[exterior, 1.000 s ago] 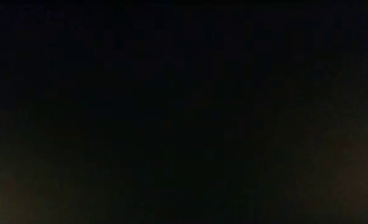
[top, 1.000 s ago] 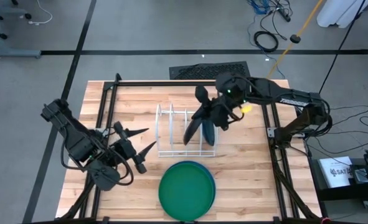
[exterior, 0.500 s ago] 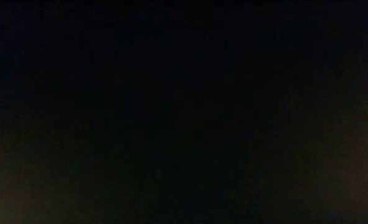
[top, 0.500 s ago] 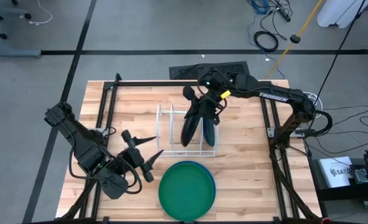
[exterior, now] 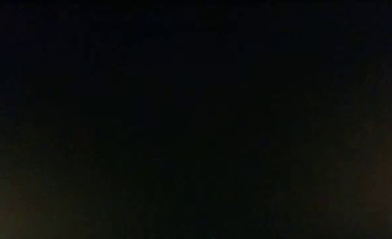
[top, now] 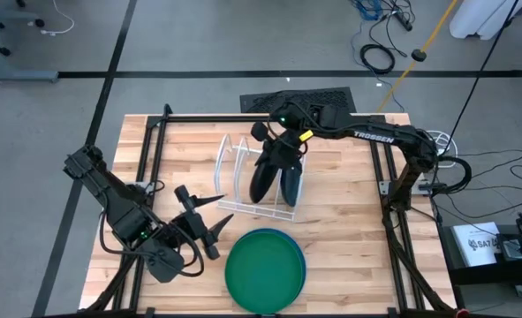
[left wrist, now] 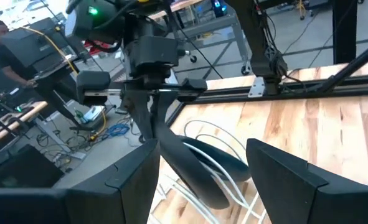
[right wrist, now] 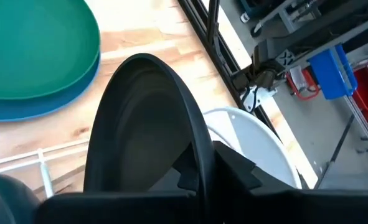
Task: Sort dishes
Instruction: Put the black plate into the dish rack, then put the green plate into the dish rack
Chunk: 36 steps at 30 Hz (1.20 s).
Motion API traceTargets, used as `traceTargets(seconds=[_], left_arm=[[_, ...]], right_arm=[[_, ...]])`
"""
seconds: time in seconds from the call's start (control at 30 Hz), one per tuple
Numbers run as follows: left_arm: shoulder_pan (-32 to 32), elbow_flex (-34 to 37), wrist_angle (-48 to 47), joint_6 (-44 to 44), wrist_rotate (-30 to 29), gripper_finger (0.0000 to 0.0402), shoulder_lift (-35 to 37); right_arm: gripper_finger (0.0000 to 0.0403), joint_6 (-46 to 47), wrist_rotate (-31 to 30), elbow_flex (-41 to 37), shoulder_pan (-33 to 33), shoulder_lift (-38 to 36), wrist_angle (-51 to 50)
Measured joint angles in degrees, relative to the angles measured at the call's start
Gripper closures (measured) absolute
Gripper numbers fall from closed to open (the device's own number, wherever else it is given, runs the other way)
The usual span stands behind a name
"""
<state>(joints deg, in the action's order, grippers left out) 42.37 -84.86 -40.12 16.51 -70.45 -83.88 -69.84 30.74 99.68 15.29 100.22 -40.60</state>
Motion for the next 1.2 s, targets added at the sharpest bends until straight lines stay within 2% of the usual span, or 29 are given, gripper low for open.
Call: traceTargets(seconds=[0.33,0.47,0.6,0.73,0.9,1.1,1.2], left_arm=[[-0.04,0.00,0.00,-0.85,0.39,0.0152,0.00],[-0.02,0.00,0.03,-0.74,0.41,0.0152,0.00],[-0.14,0.00,0.05,-0.86,0.41,0.0152,0.00],[-1.27,0.00,0.31,-1.58,0.41,0.0153,0.00],[-3.93,0.00,1.26,-1.37,0.41,0.0153,0.00],[-6.60,0.00,1.21,-0.30,0.60,0.0153,0.00],[-7.21,0.00,1.12,1.04,3.69,0.0153,0.00]], right_arm=[[0.0316,0.56,-1.78,-0.02,0.04,-0.31,0.09],[0.0293,0.31,-5.17,-0.02,-0.13,-0.31,-0.07],[0.0288,-0.20,-8.08,-0.13,-0.47,-1.03,-0.08],[0.0292,-0.50,-8.52,-0.13,-1.95,-3.65,0.28],[0.0296,5.79,-8.52,-0.11,-5.83,-8.00,-0.99],[0.0296,18.03,-8.41,-0.07,-12.94,-12.14,-4.50],[0.0296,23.96,-9.95,0.02,-17.56,-12.14,-7.83]])
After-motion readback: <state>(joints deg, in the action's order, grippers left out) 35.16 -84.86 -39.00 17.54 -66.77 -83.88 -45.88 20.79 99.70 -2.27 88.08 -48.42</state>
